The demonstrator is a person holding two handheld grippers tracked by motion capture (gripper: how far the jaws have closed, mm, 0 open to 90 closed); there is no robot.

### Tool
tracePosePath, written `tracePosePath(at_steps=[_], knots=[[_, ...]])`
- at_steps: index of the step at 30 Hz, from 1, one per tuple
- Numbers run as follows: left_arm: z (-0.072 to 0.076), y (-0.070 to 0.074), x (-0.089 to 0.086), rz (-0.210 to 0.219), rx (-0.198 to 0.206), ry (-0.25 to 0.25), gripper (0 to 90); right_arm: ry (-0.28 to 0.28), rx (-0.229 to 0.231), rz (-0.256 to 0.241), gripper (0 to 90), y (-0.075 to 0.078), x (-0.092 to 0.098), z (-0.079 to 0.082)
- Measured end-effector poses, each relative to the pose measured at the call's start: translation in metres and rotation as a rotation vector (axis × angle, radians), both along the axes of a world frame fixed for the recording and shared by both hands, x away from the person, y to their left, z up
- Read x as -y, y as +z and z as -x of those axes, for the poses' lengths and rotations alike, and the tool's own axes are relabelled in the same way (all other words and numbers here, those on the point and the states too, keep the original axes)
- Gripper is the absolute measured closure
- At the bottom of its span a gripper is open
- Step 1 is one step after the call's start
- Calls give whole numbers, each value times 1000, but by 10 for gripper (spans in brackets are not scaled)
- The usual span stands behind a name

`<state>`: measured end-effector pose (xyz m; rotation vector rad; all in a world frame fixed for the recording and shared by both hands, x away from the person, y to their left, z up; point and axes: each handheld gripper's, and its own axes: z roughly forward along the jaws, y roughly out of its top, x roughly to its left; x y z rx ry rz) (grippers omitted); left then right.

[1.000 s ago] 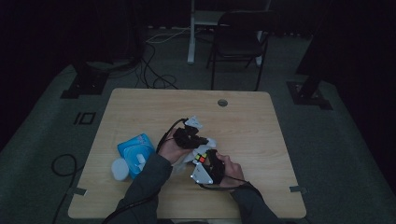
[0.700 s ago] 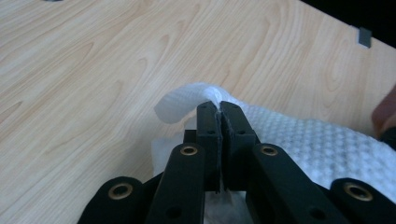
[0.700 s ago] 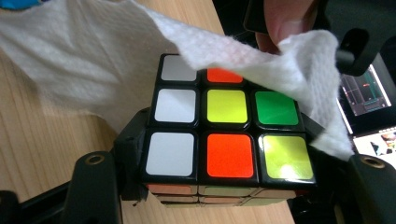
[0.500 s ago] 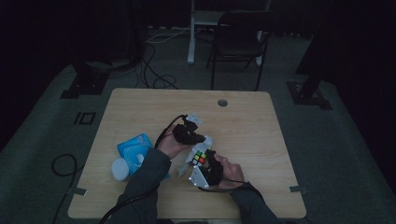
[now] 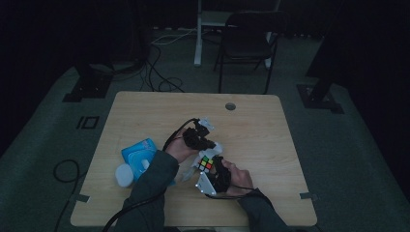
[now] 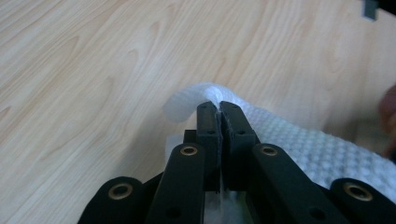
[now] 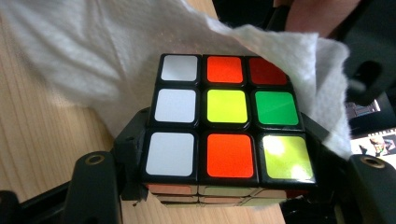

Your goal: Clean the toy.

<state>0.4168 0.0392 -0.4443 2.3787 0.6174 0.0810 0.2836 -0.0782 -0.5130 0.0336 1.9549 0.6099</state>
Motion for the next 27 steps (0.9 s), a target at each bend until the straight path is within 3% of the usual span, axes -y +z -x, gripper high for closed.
tracePosePath(at_steps=[7, 16, 21, 23, 27], knots=[[-3, -2, -3, -12, -4, 40, 878, -1, 3, -1, 339, 0, 0, 0], [4, 3, 6, 20, -3, -29, 878, 2, -1, -9, 339, 1, 1, 0], [1, 3, -4, 23, 9, 21, 878, 0, -10, -24, 339, 3, 3, -1], [1, 3, -10, 29, 16, 46, 878, -1, -36, -52, 339, 5, 5, -2], [7, 3, -20, 85, 36, 98, 875, 11, -164, -207, 339, 13, 15, -10]])
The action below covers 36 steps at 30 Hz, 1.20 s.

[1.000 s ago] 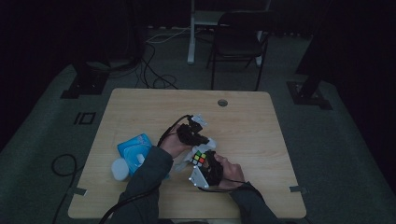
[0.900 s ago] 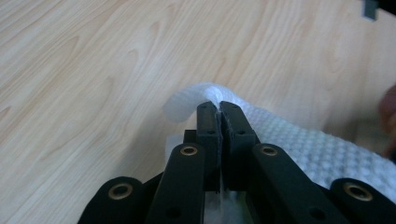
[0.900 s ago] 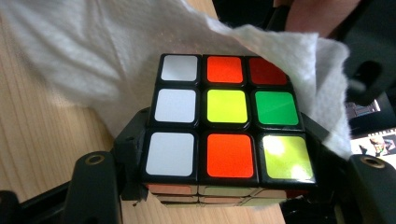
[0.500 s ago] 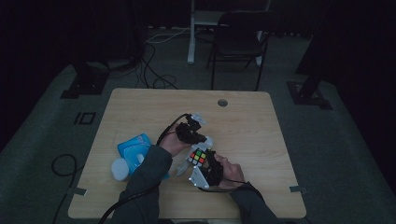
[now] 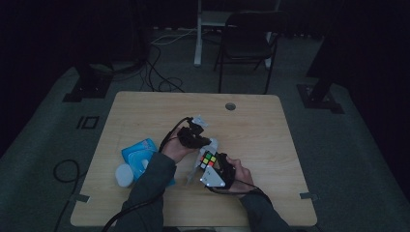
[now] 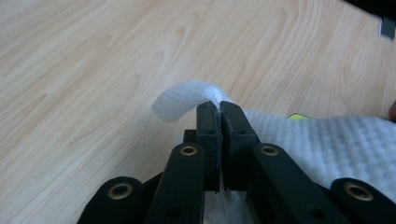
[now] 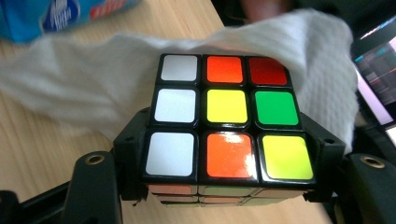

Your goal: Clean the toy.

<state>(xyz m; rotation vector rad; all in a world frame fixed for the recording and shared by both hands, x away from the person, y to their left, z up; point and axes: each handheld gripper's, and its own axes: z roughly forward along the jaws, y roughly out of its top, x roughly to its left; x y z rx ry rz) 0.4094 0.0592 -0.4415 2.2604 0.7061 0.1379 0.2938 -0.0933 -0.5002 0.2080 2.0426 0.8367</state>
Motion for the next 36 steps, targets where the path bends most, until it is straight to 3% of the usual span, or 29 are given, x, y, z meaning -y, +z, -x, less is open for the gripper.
tracePosePath(at_steps=[9, 14, 17, 24, 33, 36], knots=[[18, 3, -2, 72, 86, 81, 873, 35, -224, -265, 339, 14, 22, -16], [25, 1, 0, 72, 117, 93, 868, 24, -335, -422, 338, 20, 39, -27], [28, -1, 0, 70, 123, 89, 871, 19, -388, -487, 339, 21, 46, -32], [29, -6, 0, 16, 125, 81, 871, 30, -441, -539, 339, 21, 52, -37], [27, -12, 2, -37, 114, 95, 875, 37, -463, -585, 339, 23, 57, -38], [31, -8, 2, -13, 120, 96, 880, 32, -465, -590, 339, 24, 58, -39]])
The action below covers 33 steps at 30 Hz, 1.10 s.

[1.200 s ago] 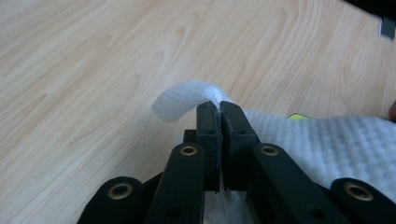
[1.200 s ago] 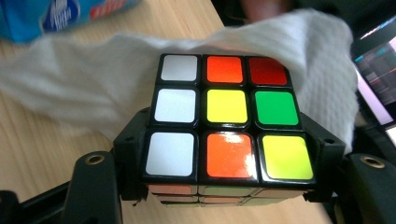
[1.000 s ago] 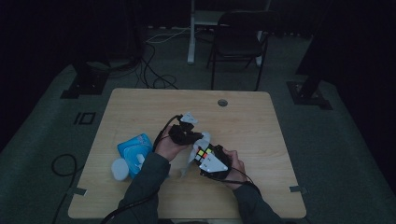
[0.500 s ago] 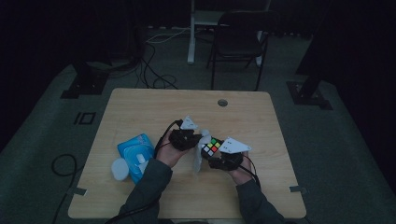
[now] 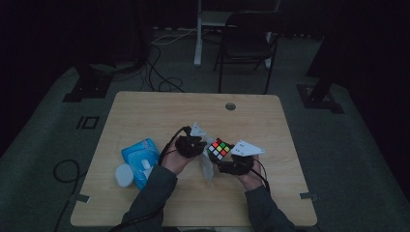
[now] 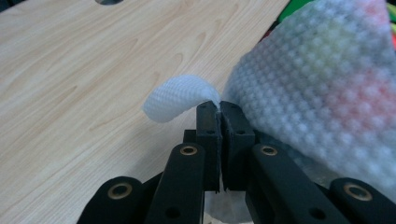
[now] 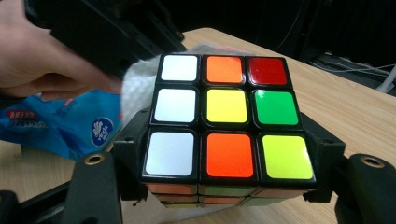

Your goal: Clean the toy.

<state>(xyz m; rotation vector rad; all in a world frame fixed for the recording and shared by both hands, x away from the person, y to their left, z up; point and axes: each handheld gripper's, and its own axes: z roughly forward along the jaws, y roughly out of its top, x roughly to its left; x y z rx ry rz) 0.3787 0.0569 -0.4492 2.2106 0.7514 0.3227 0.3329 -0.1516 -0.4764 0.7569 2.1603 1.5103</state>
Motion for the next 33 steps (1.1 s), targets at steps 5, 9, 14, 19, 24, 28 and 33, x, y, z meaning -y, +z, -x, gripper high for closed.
tracePosePath(at_steps=[5, 9, 14, 19, 24, 28, 33], knots=[[3, 6, 1, 11, 15, -10, 881, -14, -8, 22, 339, -2, 0, -2], [3, 8, 0, 45, 18, -16, 881, -13, -10, 33, 339, -2, -1, -2], [3, 13, 4, 56, 41, -12, 880, -6, -17, 52, 339, -5, -4, -2], [2, 16, 6, 90, 58, 0, 880, 8, -27, 54, 338, -5, -7, -1], [2, 19, 7, 106, 62, 7, 880, 23, -30, 67, 338, -7, -11, 0], [1, 20, 9, 109, 71, 12, 879, 34, -35, 60, 339, -6, -12, 1], [-4, 17, 9, 116, 60, 19, 872, 54, -35, 50, 338, -6, -13, 2]])
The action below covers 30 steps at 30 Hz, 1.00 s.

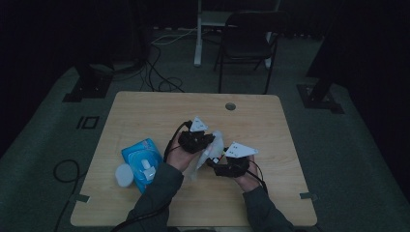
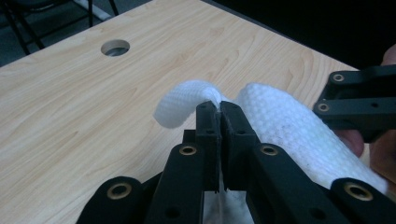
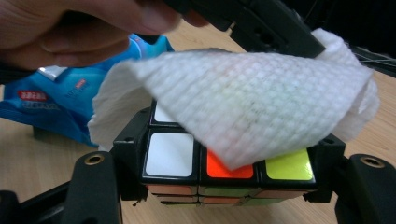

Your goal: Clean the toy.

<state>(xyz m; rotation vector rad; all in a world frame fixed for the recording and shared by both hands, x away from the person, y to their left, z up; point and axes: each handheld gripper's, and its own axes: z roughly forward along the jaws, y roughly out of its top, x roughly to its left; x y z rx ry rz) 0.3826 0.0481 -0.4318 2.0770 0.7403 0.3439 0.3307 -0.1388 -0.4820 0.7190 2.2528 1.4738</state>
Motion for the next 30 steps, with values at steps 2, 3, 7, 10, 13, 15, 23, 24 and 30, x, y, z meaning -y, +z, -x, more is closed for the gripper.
tracePosePath(at_steps=[2, 3, 7, 10, 13, 15, 23, 24, 30], knots=[[-2, -2, 1, -16, -4, 5, 869, 4, 1, -1, 339, 0, 0, 0], [-2, -4, 2, -24, -8, 6, 868, 8, 6, -8, 338, 0, 0, 0], [-5, -9, 0, -5, -34, 6, 872, 14, 7, -20, 338, 4, 1, 1], [-5, -9, 1, -20, -29, 6, 872, 18, 1, -25, 338, 3, 1, 1], [-4, -9, 0, -34, -23, 12, 871, 18, -2, -24, 339, 3, 0, 1], [-4, -11, -2, -37, -25, 18, 871, 12, -1, -32, 339, 4, 2, 1], [6, -19, -6, -37, -34, 19, 875, -68, -32, -90, 338, 7, 18, -7], [8, -19, -7, -37, -27, 23, 880, -78, -35, -95, 338, 7, 20, -8], [21, -17, -9, -7, 22, 50, 891, -105, -92, -131, 339, 6, 25, -13]])
